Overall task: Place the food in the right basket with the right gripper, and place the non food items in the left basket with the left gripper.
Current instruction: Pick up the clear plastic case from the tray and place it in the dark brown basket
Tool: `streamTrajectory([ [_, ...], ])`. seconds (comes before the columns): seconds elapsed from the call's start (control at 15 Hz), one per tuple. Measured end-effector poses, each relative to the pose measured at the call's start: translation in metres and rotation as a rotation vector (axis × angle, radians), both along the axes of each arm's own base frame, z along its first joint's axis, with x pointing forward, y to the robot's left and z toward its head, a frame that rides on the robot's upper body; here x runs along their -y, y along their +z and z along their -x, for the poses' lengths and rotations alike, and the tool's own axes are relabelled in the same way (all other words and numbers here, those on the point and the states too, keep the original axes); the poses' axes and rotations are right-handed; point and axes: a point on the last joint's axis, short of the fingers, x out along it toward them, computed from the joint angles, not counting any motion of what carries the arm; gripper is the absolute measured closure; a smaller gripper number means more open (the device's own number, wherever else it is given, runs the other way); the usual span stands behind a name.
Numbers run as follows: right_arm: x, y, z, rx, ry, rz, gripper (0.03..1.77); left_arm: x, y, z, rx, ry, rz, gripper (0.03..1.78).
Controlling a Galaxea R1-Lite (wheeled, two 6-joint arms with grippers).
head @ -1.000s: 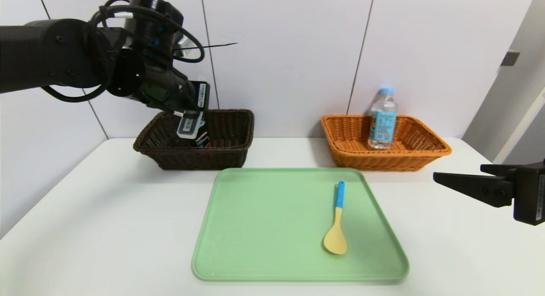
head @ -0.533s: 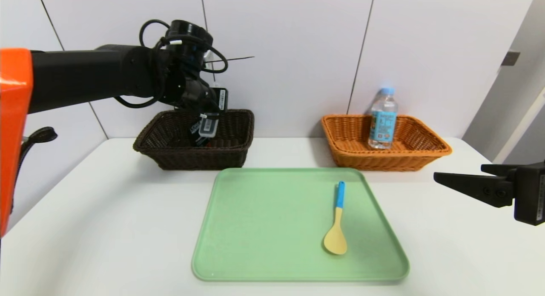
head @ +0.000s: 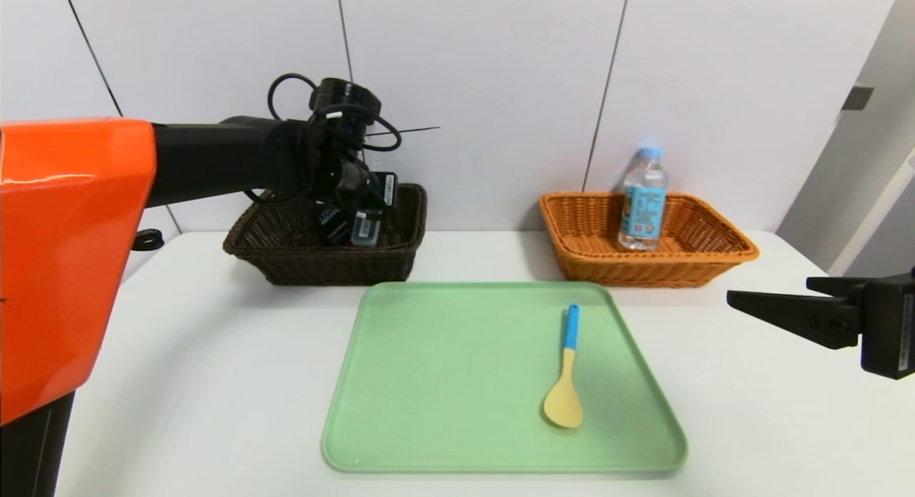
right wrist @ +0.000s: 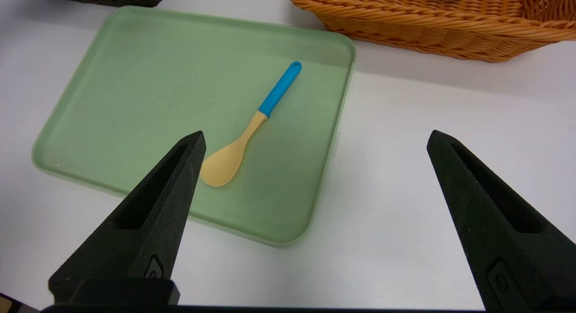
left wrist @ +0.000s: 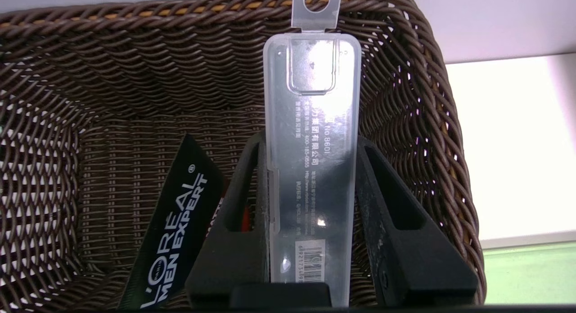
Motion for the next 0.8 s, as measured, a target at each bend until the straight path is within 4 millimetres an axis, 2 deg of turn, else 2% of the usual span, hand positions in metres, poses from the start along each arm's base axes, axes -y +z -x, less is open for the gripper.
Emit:
streamTrajectory([
  [0.53, -0.0008, -0.0014, -0.003, -0.009, -0.005, 0.002, 0.1, 0.0031, -0.0098, -0.0081, 0.004, -0.016, 0.01, 1.21],
  [0.6, -0.0008, -0.0015, -0.0033, -0.009, -0.005, 0.003, 0.1, 0.0024, -0.0102, -0.0085, 0.003, -0.015, 0.011, 1.16],
  [0.8, -0.0009, -0.0012, -0.0033, -0.008, -0.004, 0.002, 0.1, 0.0005, -0.0102, -0.0093, 0.003, -0.011, 0.011, 0.83],
])
